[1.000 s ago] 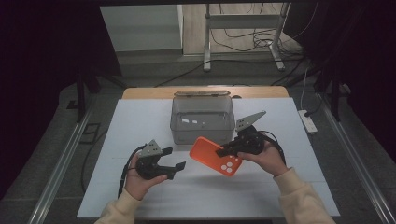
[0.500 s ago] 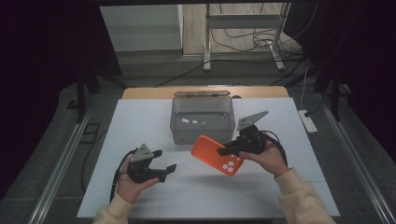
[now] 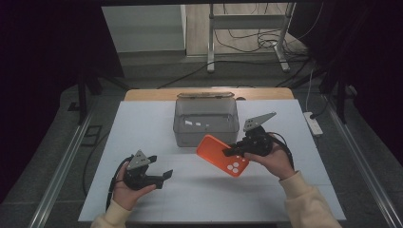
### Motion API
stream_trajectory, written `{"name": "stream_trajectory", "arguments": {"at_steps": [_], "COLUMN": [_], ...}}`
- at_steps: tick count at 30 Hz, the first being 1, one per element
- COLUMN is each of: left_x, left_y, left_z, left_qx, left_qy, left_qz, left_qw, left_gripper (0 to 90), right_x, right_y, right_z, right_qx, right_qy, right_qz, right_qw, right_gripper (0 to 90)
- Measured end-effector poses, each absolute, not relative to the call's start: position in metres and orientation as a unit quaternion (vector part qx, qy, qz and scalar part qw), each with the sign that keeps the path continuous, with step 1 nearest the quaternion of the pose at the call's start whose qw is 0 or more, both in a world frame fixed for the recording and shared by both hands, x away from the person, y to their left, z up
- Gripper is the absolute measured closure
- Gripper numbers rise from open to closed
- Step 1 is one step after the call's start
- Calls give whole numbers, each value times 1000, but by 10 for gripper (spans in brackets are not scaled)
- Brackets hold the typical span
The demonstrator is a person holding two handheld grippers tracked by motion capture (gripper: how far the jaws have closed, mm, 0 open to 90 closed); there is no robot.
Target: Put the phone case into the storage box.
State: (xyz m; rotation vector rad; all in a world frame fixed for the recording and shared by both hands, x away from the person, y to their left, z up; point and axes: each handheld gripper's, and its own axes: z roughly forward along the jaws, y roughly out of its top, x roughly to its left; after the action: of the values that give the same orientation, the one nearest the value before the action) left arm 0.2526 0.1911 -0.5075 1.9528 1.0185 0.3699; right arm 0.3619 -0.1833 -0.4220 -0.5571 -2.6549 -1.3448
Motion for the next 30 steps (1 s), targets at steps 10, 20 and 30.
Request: {"name": "stream_trajectory", "arguments": {"at_steps": [10, 20, 30], "left_x": [250, 249, 250], "left_y": [197, 198, 195], "left_z": [-509, -511, -510], "left_qx": [783, 784, 786], "left_qy": [412, 412, 407], "left_qz": [151, 156, 156], "left_qw": [441, 438, 438], "left_gripper": [147, 140, 140], "right_x": [360, 358, 361], "right_y": [-187, -187, -191], "right_z": [-416, -403, -395], "right_qx": [-197, -215, -240], "right_qy": [-871, -865, -855], "right_qz": [-449, -454, -459], "right_qw": [36, 9, -20], "right_gripper": [798, 799, 799]}}
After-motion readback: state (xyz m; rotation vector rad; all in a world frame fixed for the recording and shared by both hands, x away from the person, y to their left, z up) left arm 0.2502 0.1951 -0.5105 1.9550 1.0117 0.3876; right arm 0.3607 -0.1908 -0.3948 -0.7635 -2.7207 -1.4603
